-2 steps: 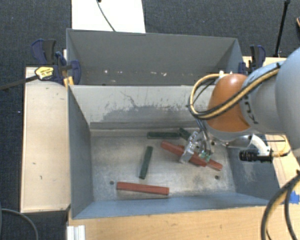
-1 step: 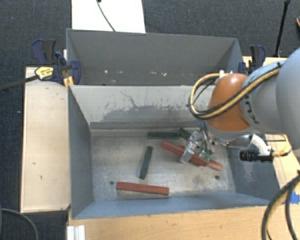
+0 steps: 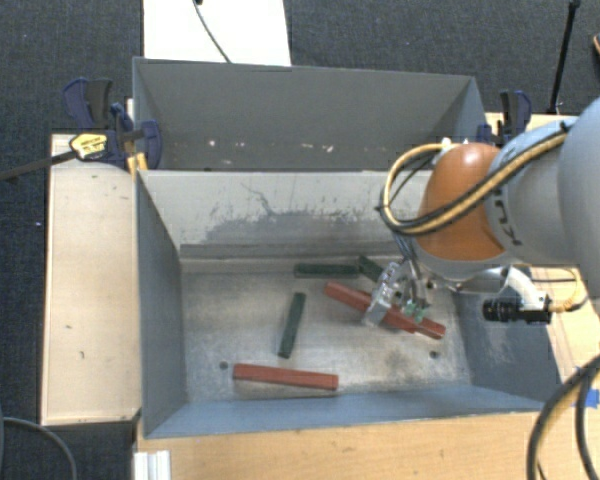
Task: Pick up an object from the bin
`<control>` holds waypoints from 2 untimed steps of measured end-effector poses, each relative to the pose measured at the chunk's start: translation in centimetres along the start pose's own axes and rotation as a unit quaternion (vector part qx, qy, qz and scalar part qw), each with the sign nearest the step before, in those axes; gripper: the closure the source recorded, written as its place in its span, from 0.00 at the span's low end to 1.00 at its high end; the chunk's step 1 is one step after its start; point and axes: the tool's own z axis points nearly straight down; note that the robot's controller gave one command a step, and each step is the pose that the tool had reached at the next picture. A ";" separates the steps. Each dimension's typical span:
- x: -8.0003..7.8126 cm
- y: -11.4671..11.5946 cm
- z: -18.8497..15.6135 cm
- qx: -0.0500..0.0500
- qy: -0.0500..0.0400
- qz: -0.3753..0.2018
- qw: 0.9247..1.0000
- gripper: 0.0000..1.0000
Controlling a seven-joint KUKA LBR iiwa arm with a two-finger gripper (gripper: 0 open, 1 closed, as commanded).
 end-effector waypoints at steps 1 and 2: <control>0.0 0.0 -2.2 0.000 0.000 -0.001 1.000 1.00; -0.2 0.1 -3.7 -0.002 -0.003 -0.001 1.000 1.00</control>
Offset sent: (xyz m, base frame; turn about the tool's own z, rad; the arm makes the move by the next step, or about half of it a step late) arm -0.0001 0.0002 0.0264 0.0000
